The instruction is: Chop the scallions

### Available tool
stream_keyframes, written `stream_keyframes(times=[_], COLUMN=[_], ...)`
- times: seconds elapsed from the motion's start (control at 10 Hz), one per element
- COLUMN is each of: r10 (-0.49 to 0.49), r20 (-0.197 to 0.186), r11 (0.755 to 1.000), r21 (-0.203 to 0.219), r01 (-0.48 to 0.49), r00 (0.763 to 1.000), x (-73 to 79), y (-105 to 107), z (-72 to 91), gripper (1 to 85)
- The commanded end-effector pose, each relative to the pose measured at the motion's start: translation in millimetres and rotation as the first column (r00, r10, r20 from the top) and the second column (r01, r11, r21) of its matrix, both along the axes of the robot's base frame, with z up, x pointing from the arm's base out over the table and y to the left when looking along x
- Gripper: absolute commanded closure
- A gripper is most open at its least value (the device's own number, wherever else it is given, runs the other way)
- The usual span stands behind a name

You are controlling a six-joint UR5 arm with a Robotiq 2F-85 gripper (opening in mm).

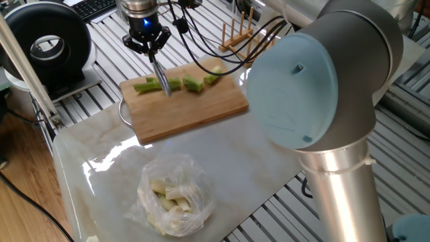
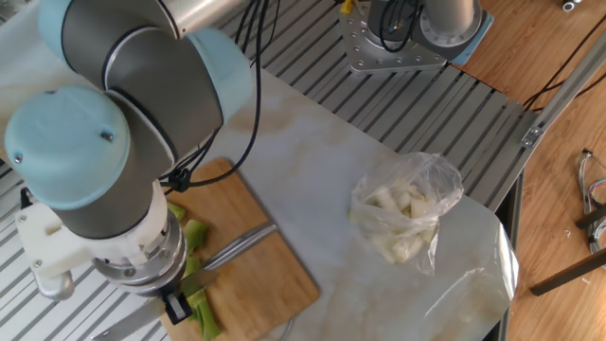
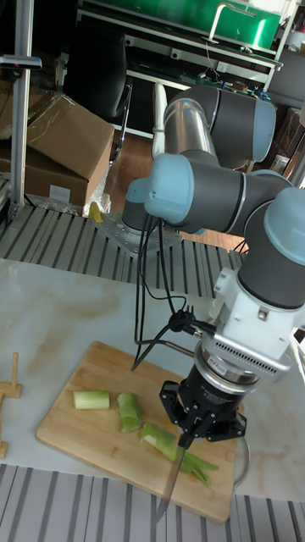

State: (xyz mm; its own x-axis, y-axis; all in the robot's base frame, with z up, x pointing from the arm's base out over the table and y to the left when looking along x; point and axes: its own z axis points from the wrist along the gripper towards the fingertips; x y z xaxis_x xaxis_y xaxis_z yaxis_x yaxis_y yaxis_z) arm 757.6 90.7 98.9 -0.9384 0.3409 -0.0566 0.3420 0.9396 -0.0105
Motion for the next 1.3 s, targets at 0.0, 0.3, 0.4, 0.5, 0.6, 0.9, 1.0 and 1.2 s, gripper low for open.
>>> stream_keyframes(times=[0.0, 0.3, 0.4, 0.5, 0.6, 0.9, 1.0, 1.2], r10=[-0.013, -0.017, -0.022, -0.027, -0.031, -0.037, -0.037, -0.039], r20=[0.01, 0.018, 0.016, 0.016, 0.016, 0.017, 0.012, 0.002], r11=[1.0, 1.0, 0.999, 0.999, 0.999, 0.999, 0.999, 0.999], r21=[0.014, 0.022, 0.027, 0.028, 0.027, 0.02, 0.007, 0.003], r01=[0.013, 0.017, 0.021, 0.026, 0.031, 0.037, 0.037, 0.039], r00=[1.0, 1.0, 1.0, 1.0, 0.999, 0.999, 0.999, 0.999], x=[3.8, 8.2, 8.2, 8.5, 9.2, 5.9, 2.2, -4.1], y=[-1, 1, 2, 4, 6, 8, 7, 8], z=[-9.9, -14.0, -16.0, -17.6, -18.3, -22.3, -22.6, -17.8], gripper=[84.7, 84.7, 84.7, 84.7, 84.7, 84.7, 84.7, 84.7])
